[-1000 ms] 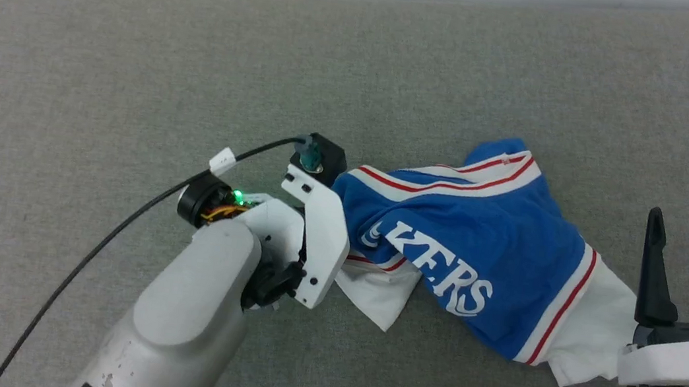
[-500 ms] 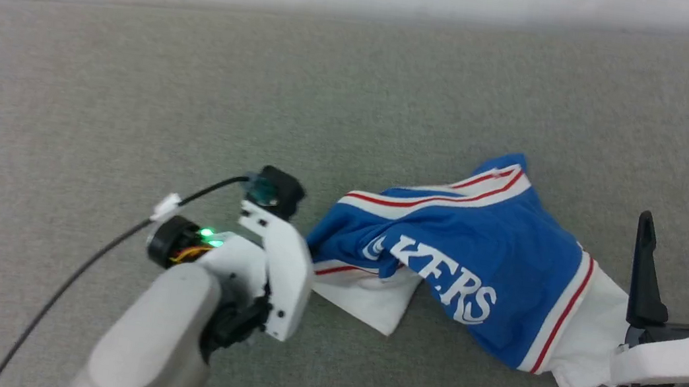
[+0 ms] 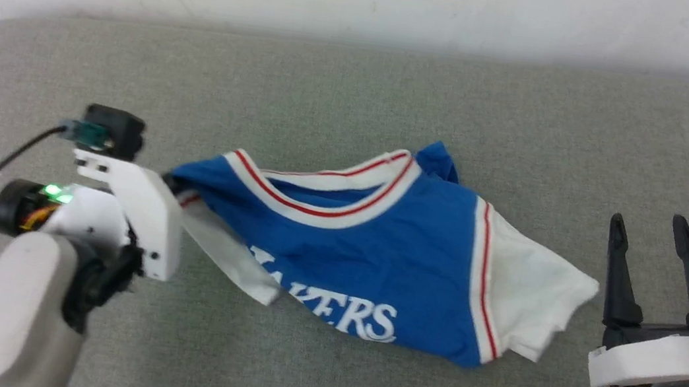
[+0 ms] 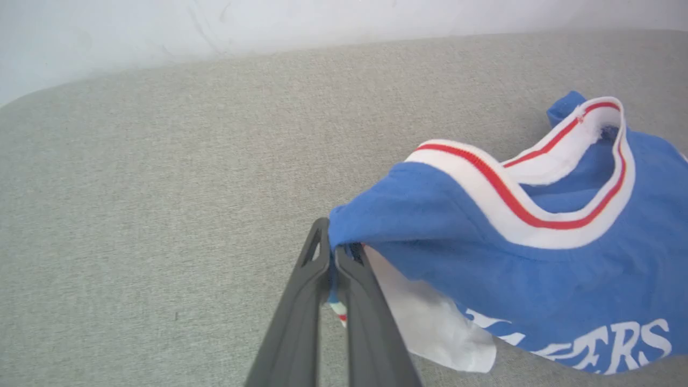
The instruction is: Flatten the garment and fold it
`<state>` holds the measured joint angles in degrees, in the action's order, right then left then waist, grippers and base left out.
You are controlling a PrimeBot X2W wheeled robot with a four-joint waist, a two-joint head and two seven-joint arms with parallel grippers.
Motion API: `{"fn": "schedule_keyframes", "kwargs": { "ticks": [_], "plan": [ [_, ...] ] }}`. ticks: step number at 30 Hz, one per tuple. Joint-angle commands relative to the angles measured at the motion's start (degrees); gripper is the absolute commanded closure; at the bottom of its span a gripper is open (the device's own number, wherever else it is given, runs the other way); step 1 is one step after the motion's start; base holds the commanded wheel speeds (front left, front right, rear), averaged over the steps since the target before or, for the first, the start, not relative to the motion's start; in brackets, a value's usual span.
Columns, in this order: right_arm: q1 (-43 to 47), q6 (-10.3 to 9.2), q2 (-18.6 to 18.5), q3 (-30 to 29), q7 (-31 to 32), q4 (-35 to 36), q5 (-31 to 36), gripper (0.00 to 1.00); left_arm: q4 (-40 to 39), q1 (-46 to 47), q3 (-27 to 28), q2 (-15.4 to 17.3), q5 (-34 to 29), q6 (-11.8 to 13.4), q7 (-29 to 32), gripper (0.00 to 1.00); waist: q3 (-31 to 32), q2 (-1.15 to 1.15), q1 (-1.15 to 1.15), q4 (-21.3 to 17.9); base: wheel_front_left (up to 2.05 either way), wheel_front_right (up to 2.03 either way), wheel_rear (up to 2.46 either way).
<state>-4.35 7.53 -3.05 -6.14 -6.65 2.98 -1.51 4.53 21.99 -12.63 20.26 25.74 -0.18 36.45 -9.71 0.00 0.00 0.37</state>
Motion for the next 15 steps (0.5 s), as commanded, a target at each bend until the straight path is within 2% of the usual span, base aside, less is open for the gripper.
{"fn": "schedule_keyframes", "kwargs": {
  "ticks": [1, 3, 4, 5, 12, 15],
  "plan": [
    [0.0, -0.04, 0.2, 0.3, -0.2, -0.1, -0.1, 0.0, 0.1, -0.5, 1.3, 1.4, -0.7, 0.9, -1.6, 1.0, -0.9, 0.0, 0.0, -0.3, 0.0, 0.0, 0.0],
    [-0.1, -0.04, 0.2, 0.7, -0.3, -0.3, -0.2, 0.0, 1.2, -0.3, 2.4, 2.4, -2.4, 2.4, -4.0, 1.0, -1.4, 0.0, 0.0, -0.5, 0.0, 0.0, 0.0],
    [-0.2, -0.04, 0.2, 0.9, -0.4, -0.4, -0.2, 0.0, 2.0, -0.3, 2.7, 2.9, -3.6, 3.1, -5.4, 0.58, -1.6, 0.0, 0.0, -0.5, 0.0, 0.0, 0.0],
    [-0.2, -0.04, 0.2, 1.0, -0.4, -0.5, -0.2, 0.0, 2.8, -0.4, 2.9, 3.0, -4.5, 3.8, -6.8, 0.0, -1.7, 0.0, 0.0, -0.6, 0.0, 0.0, 0.0],
    [-0.3, -0.04, 0.2, 1.5, -0.3, -1.6, 0.0, 0.0, 7.1, -0.1, 3.3, 0.2, -6.5, 6.3, -18.3, 0.0, -0.9, 0.0, 0.0, 0.4, 0.0, 0.0, 0.0],
    [0.0, -0.04, 0.2, 1.4, 0.0, -2.1, 0.2, 0.0, 7.7, -0.5, 3.7, -1.5, -6.8, 6.7, -25.8, 0.0, 0.6, 0.0, 0.0, 1.3, 0.0, 0.0, 0.0]
  ]
}}
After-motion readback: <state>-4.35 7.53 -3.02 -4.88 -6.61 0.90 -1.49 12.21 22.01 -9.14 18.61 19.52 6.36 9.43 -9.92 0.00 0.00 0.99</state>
